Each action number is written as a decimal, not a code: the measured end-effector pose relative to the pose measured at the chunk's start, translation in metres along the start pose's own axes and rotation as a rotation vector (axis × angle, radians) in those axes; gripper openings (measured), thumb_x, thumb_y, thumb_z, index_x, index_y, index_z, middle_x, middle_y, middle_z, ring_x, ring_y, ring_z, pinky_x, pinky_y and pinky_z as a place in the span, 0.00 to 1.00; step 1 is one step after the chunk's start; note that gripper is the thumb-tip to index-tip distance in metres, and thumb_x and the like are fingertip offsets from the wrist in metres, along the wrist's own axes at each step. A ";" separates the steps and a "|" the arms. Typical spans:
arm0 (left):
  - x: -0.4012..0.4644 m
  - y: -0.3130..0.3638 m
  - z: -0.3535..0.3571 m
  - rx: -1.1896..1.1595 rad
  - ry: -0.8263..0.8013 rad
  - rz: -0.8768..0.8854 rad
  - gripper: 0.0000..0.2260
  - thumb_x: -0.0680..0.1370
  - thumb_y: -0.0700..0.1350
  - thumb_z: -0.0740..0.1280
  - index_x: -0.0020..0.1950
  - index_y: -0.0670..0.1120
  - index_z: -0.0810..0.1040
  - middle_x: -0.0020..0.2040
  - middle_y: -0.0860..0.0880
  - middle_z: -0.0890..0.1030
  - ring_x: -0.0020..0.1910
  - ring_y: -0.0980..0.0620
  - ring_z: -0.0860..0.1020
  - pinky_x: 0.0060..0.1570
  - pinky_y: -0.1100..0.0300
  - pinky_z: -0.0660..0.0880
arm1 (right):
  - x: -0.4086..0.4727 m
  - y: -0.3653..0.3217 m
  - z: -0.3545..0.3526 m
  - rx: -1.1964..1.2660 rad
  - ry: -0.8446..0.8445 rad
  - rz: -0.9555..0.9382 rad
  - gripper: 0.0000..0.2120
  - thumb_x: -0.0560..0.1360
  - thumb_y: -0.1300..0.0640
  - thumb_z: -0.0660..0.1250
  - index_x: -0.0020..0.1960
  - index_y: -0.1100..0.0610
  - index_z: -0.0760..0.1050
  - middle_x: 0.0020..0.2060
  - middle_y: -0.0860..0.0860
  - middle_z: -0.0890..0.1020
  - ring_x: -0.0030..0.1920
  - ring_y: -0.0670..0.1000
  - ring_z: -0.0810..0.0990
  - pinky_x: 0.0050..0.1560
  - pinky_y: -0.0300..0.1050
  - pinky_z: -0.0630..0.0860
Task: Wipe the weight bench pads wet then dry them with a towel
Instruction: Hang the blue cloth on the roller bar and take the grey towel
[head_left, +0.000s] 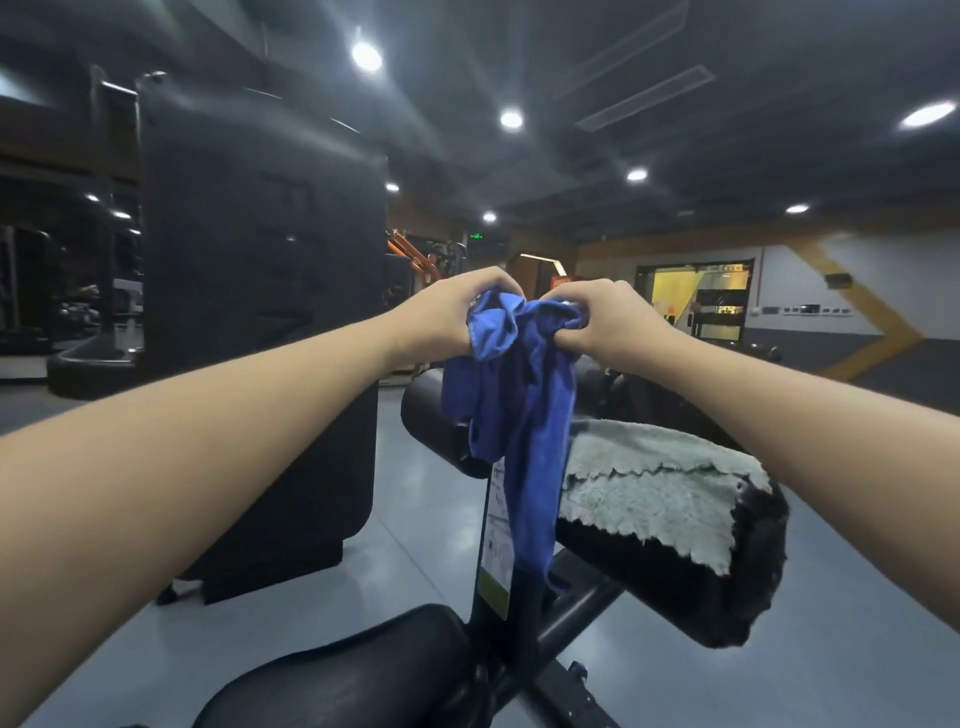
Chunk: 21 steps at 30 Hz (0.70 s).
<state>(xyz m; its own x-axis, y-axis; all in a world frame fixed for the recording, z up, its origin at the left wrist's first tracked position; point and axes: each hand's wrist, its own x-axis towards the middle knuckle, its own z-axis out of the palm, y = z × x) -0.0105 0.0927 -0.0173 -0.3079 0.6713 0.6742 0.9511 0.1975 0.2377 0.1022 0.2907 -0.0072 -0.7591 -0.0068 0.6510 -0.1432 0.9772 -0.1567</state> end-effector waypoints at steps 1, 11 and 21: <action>0.006 -0.005 0.004 0.001 0.002 -0.005 0.18 0.74 0.45 0.76 0.60 0.55 0.76 0.54 0.56 0.80 0.42 0.68 0.77 0.41 0.72 0.73 | 0.003 0.004 0.002 -0.009 -0.006 0.006 0.13 0.73 0.59 0.69 0.55 0.46 0.81 0.39 0.42 0.82 0.38 0.43 0.81 0.41 0.44 0.75; 0.032 -0.040 0.068 -0.019 -0.121 -0.106 0.27 0.71 0.41 0.75 0.68 0.52 0.71 0.63 0.51 0.71 0.61 0.51 0.74 0.56 0.61 0.73 | 0.015 0.054 0.038 -0.317 -0.146 0.086 0.08 0.75 0.50 0.67 0.54 0.47 0.79 0.45 0.47 0.83 0.43 0.51 0.79 0.44 0.48 0.76; 0.026 -0.033 0.079 0.039 -0.441 -0.272 0.34 0.76 0.42 0.68 0.77 0.59 0.59 0.70 0.53 0.58 0.53 0.51 0.73 0.47 0.62 0.72 | 0.002 0.071 0.033 -0.255 -0.431 0.163 0.12 0.76 0.48 0.70 0.58 0.49 0.77 0.45 0.48 0.82 0.38 0.48 0.83 0.36 0.47 0.83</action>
<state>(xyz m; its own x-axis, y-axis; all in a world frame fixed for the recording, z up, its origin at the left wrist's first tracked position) -0.0478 0.1598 -0.0627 -0.5113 0.8278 0.2310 0.8412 0.4271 0.3316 0.0701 0.3529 -0.0414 -0.9586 0.1153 0.2605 0.1168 0.9931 -0.0097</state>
